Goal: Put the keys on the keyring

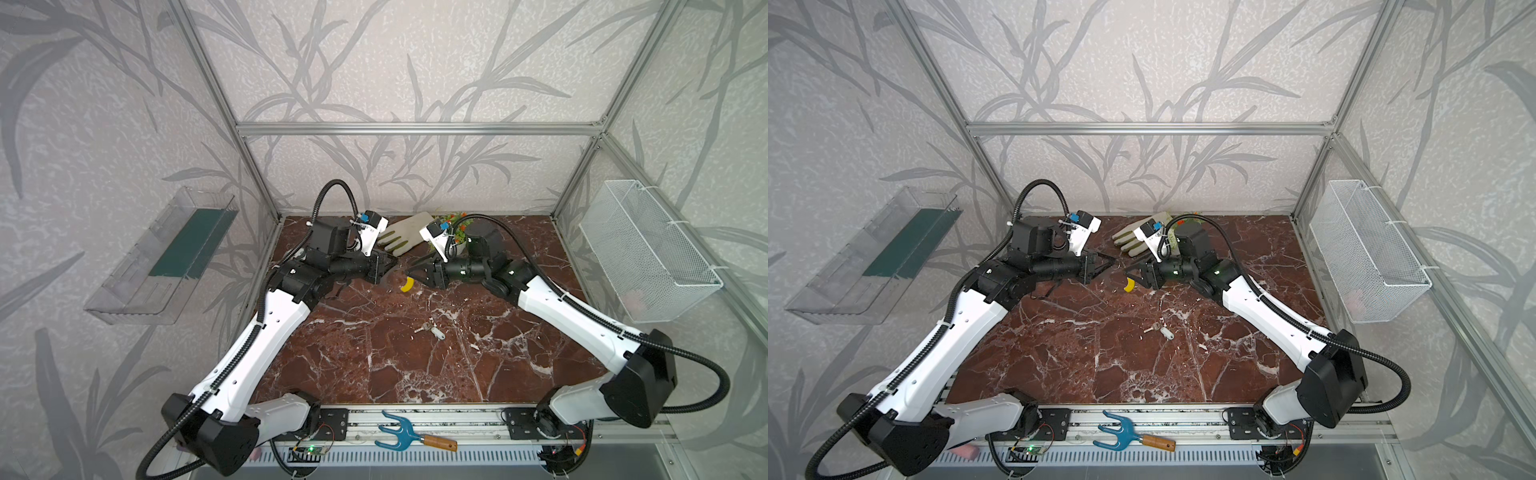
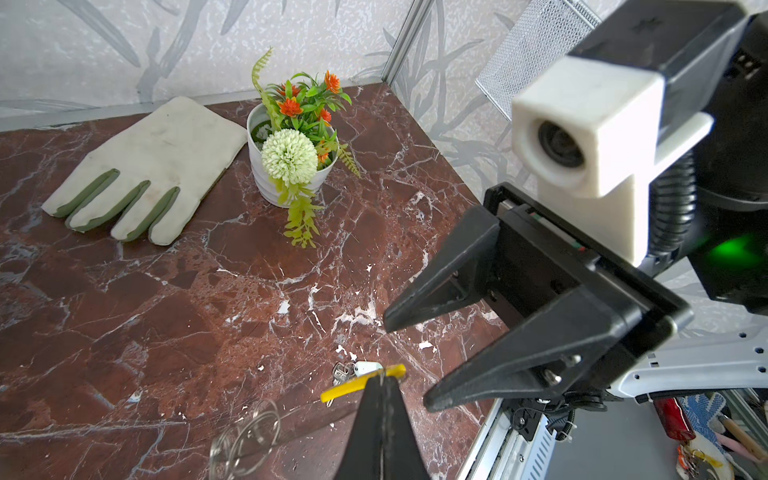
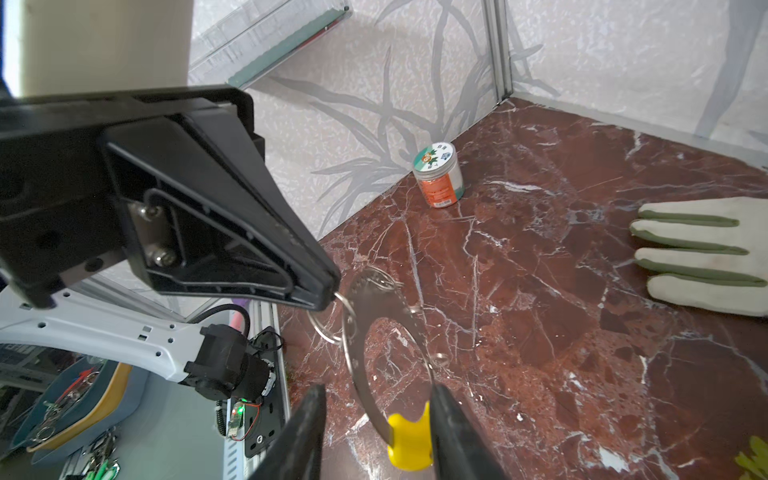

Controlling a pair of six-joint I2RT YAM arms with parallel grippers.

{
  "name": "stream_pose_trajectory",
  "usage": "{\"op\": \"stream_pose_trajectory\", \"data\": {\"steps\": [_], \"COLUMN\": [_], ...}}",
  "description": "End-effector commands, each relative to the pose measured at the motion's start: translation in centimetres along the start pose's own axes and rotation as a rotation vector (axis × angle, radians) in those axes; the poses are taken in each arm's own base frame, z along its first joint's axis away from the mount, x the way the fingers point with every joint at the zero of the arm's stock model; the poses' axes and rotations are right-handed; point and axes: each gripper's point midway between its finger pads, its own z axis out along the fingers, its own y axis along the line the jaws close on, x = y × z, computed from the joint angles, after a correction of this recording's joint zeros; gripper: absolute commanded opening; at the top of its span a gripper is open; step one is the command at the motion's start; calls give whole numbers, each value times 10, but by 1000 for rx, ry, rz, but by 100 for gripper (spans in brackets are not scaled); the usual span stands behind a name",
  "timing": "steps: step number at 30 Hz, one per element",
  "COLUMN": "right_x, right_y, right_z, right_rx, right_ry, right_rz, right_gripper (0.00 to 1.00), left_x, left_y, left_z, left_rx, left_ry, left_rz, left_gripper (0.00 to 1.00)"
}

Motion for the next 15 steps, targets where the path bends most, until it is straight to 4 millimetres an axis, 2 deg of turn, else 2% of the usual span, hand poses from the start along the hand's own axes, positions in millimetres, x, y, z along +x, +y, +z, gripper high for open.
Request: {"op": "stream_pose_trajectory", "data": {"steps": [1, 5, 10, 15], "right_x": [-9, -6, -1, -1], "right_y": [15, 15, 15, 15], "right_z": [1, 4, 6, 6], "right_rx": [-55, -47, -43, -35], "right_ry": [-8, 2, 19, 21], "right_rz": [-45, -52, -63, -65], "right_gripper": [42, 38, 26, 1], "left_x": [-10, -9, -11, -10], "left_y": [-11, -12, -13, -13], "left_z": [-6, -5, -5, -5], "left_rx": [26, 28, 31, 20], "left_ry": [-14, -8, -10, -5], "left_rz": [38, 34, 35, 34], "left_gripper": [0, 0, 0, 0]}}
